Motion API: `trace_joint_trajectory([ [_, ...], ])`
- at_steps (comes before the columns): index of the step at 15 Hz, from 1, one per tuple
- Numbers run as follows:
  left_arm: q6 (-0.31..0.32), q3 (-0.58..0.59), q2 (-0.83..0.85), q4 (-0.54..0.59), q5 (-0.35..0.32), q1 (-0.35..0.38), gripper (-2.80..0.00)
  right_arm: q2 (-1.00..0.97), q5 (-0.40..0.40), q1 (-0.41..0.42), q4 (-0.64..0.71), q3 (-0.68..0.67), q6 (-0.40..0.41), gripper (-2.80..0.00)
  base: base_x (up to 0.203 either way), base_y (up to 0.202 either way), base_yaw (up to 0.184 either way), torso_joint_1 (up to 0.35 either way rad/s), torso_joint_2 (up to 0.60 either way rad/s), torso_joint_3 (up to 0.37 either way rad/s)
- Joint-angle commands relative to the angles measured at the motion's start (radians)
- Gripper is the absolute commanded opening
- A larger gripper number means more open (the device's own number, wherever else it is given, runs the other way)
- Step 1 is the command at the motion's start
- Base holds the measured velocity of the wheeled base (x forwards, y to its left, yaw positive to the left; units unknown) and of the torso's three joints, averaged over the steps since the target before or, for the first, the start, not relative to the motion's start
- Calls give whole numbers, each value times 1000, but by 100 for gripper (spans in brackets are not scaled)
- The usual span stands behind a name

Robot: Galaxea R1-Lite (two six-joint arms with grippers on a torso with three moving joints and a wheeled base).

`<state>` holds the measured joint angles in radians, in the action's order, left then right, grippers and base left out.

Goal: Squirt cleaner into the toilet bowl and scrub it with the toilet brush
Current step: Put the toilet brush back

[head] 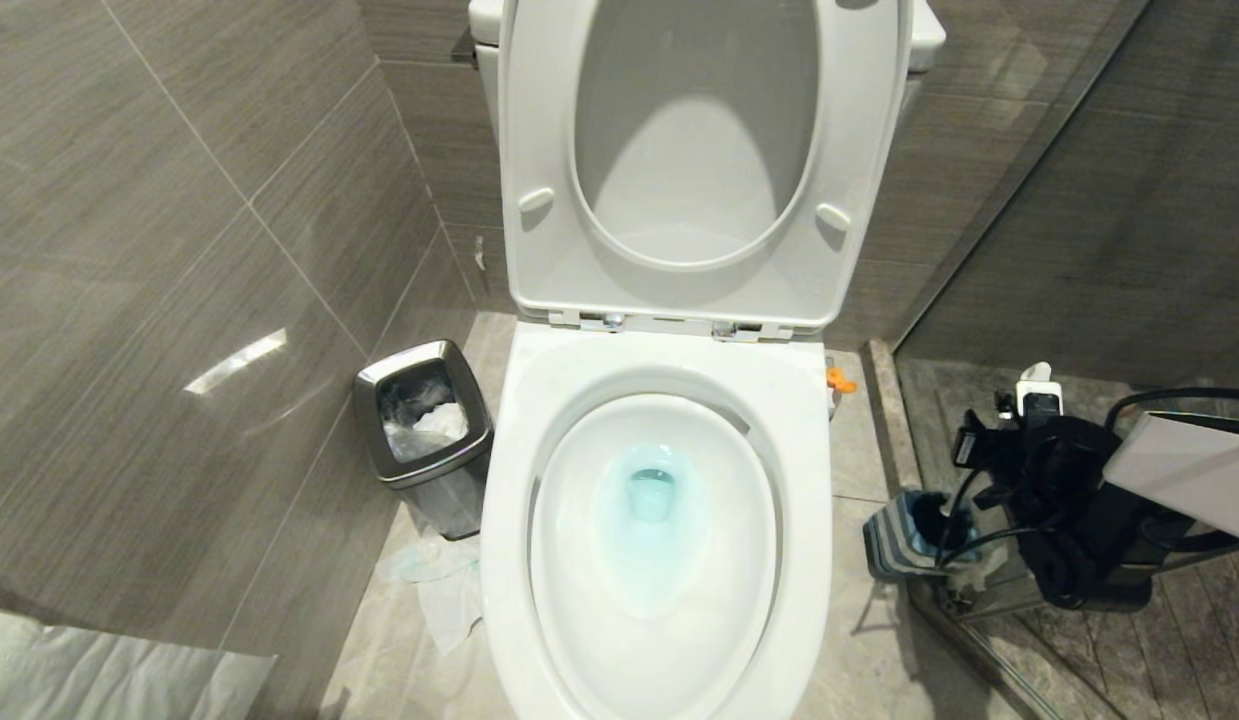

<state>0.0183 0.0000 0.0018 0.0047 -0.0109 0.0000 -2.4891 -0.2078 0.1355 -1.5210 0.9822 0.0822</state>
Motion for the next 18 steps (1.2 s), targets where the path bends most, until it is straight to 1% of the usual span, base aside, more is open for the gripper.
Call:
trace_joint_trajectory([
  [1,0,2,0,0,0,0,-280,-2,-1,1,-9,7,-1,0,0,0,0,0,0,0],
  [6,0,2,0,0,0,0,-280,12,0,9,-9,-13,-2,0,0,0,0,0,0,0],
  [10,0,2,0,0,0,0,-280,40,9,9,-9,-85,-4,0,0,0,0,0,0,0],
  [13,0,2,0,0,0,0,-280,86,66,9,-9,-149,-5,0,0,0,0,0,0,0],
  [18,0,2,0,0,0,0,-280,176,79,4,-9,-270,-6,0,0,0,0,0,0,0],
])
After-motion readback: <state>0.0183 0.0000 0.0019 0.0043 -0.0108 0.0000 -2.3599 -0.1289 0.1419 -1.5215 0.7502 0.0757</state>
